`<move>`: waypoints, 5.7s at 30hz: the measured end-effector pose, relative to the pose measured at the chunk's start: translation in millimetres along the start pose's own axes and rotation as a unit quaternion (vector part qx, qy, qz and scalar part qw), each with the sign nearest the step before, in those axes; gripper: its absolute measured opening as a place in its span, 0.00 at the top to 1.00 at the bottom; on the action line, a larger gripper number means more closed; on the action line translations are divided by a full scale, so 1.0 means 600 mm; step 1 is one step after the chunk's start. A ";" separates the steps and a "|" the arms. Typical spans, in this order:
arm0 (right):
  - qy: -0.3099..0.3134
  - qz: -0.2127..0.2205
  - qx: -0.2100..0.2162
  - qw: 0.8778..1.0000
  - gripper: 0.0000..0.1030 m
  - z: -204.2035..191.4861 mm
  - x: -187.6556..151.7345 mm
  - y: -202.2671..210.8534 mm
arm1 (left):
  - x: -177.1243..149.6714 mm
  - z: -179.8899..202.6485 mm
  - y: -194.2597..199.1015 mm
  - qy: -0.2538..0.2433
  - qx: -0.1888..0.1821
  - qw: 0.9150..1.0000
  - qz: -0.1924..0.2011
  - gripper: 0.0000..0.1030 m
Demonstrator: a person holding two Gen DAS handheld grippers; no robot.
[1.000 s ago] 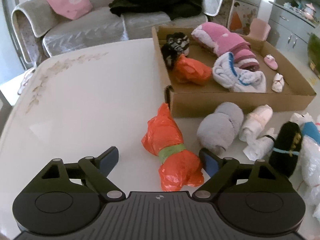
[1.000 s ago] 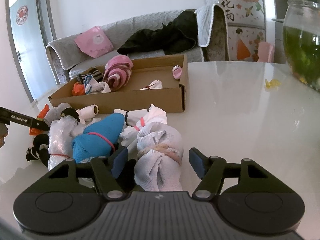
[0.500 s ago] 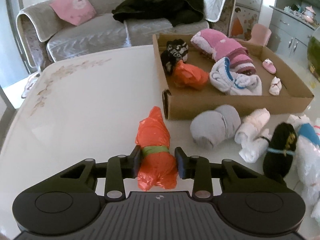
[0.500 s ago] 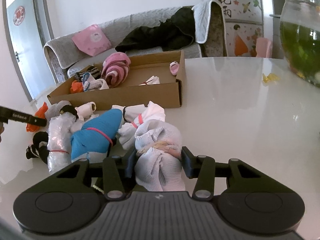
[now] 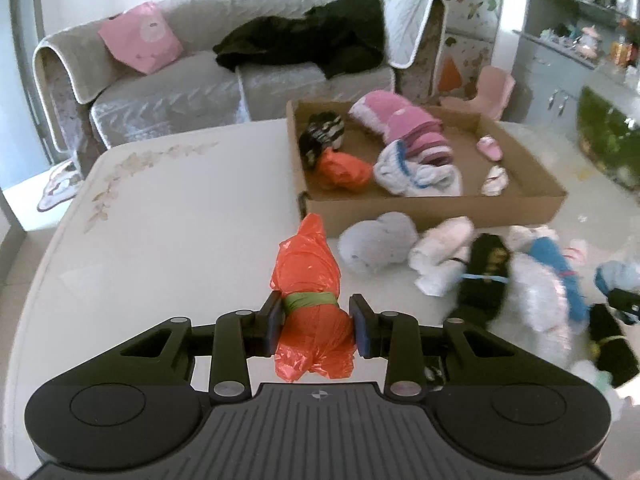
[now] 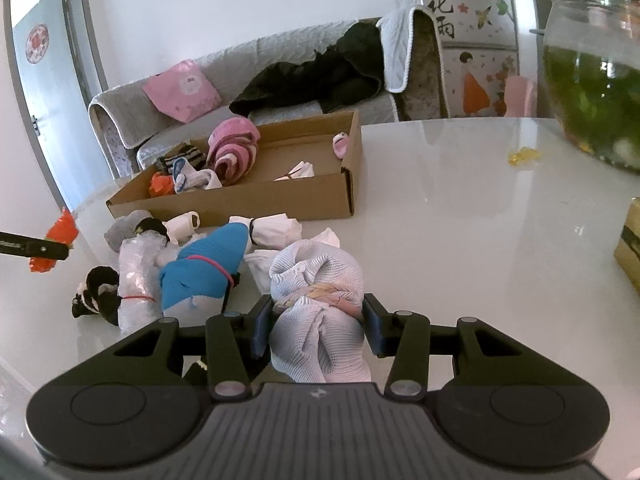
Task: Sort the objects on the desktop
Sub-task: 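Lift both held socks, carry them into the box and open both tools, then move both open tools back over the sock pile, then close left tool on black pink-patterned sock while right tool closes on black gold-banded sock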
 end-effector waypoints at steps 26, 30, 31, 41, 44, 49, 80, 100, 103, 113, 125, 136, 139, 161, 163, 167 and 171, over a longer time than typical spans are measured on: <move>-0.008 0.085 0.068 0.994 0.59 0.004 0.154 0.109 | 0.101 0.184 0.191 -0.077 -0.037 0.993 0.082 0.59; -0.010 0.095 0.089 0.991 0.59 -0.005 0.184 0.112 | 0.123 0.210 0.192 -0.082 -0.053 0.991 0.090 0.59; -0.010 0.097 0.095 0.991 0.59 -0.006 0.190 0.114 | 0.129 0.218 0.191 -0.085 -0.057 0.990 0.092 0.59; -0.002 0.100 0.127 0.987 0.58 -0.027 0.233 0.097 | 0.180 0.286 0.180 -0.114 -0.082 0.984 0.112 0.59; -0.005 0.093 0.133 0.987 0.58 -0.030 0.242 0.079 | 0.192 0.291 0.164 -0.110 -0.091 0.984 0.110 0.59; -0.007 0.083 0.136 0.987 0.58 -0.040 0.247 0.065 | 0.207 0.284 0.133 -0.101 -0.097 0.985 0.104 0.59; 0.023 -0.025 0.117 0.993 0.58 -0.065 0.235 -0.134 | 0.253 0.229 -0.170 -0.059 -0.110 0.992 -0.003 0.59; 0.061 -0.075 0.081 0.992 0.53 -0.069 0.197 -0.230 | 0.196 0.224 -0.332 -0.044 -0.111 0.990 -0.079 0.58; 0.063 -0.069 0.081 0.992 0.50 -0.072 0.199 -0.222 | 0.189 0.221 -0.333 -0.038 -0.118 0.989 -0.085 0.55; 0.071 -0.039 0.066 0.995 0.49 -0.057 0.189 -0.172 | 0.166 0.240 -0.297 -0.079 -0.113 0.988 -0.072 0.40; 0.108 -0.130 0.061 0.984 0.35 -0.069 0.127 -0.166 | 0.142 0.105 -0.225 -0.028 -0.067 0.994 -0.080 0.16; 0.163 -0.190 0.059 0.966 0.10 -0.098 0.087 -0.163 | 0.103 0.051 -0.195 0.069 -0.069 0.989 -0.112 0.16; 0.171 -0.202 0.070 0.962 0.10 -0.091 0.077 -0.149 | 0.078 0.058 -0.169 0.065 -0.066 0.989 -0.114 0.16; 0.037 -0.084 0.061 0.994 0.10 -0.046 0.090 -0.033 | 0.004 0.124 -0.005 0.018 -0.063 0.996 -0.059 0.17; 0.040 -0.079 0.051 0.995 0.10 -0.041 0.069 -0.016 | -0.016 0.128 0.009 0.011 -0.057 0.996 -0.061 0.17; 0.043 -0.062 0.027 0.997 0.09 -0.040 0.032 0.023 | -0.057 0.126 0.029 0.014 -0.054 0.997 -0.062 0.17; 0.059 -0.052 0.003 0.997 0.09 -0.046 -0.005 0.044 | -0.092 0.125 0.042 0.023 -0.053 0.996 -0.065 0.17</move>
Point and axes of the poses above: each gripper's, at about its wrist camera, not at the fingertips, and y roughly against the way its jaws point, z to its right, x to its top, the point moved 8 cm from there along -y, roughly the way its jaws point, and after that the axes turned 8 degrees about -x, right-handed, at the moved point
